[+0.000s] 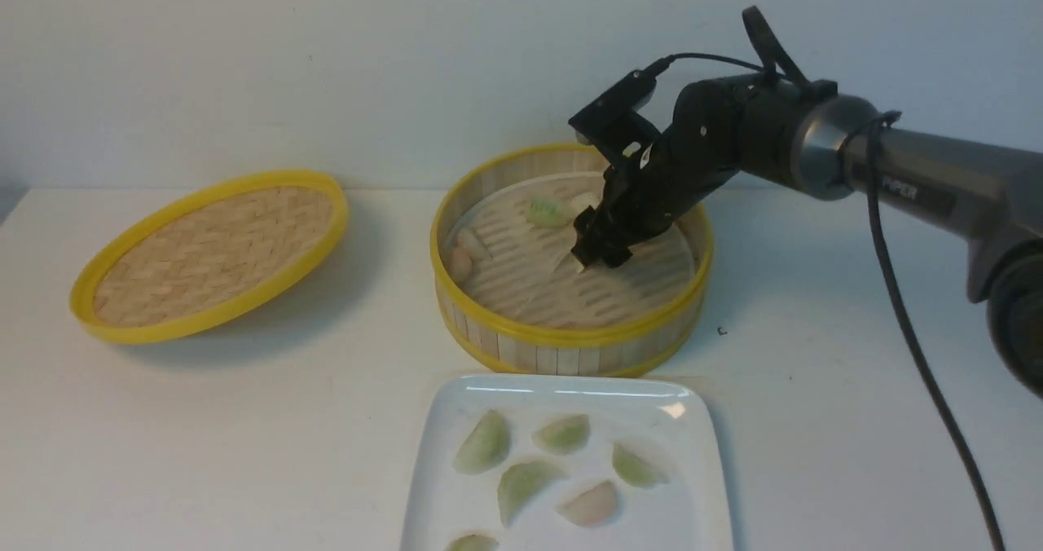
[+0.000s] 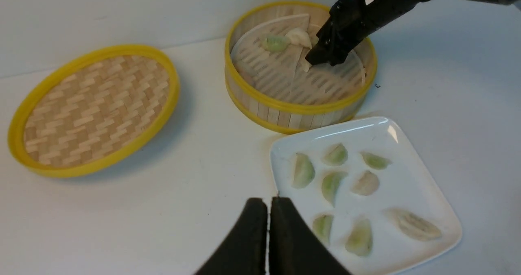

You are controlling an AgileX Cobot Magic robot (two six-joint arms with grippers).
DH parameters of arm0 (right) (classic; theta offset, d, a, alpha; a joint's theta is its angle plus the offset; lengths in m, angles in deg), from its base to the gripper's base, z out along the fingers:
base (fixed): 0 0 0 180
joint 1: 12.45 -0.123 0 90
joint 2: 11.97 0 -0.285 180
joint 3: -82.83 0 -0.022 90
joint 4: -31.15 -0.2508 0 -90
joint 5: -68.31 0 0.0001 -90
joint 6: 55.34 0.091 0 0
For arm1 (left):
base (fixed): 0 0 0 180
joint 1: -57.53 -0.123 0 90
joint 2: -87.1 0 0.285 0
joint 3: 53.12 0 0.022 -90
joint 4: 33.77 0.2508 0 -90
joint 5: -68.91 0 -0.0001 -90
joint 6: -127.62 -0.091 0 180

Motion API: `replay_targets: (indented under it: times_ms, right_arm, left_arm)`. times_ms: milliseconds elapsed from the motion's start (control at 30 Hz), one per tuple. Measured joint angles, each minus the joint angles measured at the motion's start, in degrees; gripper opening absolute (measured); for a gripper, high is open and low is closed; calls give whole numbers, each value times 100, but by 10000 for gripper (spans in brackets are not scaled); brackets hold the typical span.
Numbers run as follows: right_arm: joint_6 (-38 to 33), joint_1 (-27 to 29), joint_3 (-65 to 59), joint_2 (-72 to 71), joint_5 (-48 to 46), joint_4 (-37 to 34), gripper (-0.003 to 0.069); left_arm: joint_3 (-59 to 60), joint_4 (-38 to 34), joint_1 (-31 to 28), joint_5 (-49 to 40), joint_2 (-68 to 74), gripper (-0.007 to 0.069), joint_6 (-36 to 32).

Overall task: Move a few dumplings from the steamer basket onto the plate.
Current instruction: Use the right arm to grab a dumpling from inside the steamer, then use the right arm to put the dumpling into the plate

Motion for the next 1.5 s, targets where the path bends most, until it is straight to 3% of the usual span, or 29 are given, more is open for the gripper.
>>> replay_targets:
  times_ms: [433, 833, 1000, 1233, 1500]
  right_arm:
    - [-19, 0, 111, 179, -4, -100, 419]
    - [506, 0, 835, -640, -2665, -99, 419]
    - [720, 0, 718, -1213, -2907, -239, 419]
    - [885, -59, -1044, -2654, -2907, -737, 419]
    - [904, -719, -3501, -3730, -2508, -803, 419]
  left_arm:
    - [0, 15, 0, -4, 0, -6, 23]
    - [0, 282, 0, -4, 0, -6, 23]
    - [0, 447, 0, -4, 0, -6, 23]
    - [0, 571, 0, -7, 0, -6, 5]
    - [0, 662, 0, -7, 0, -6, -28]
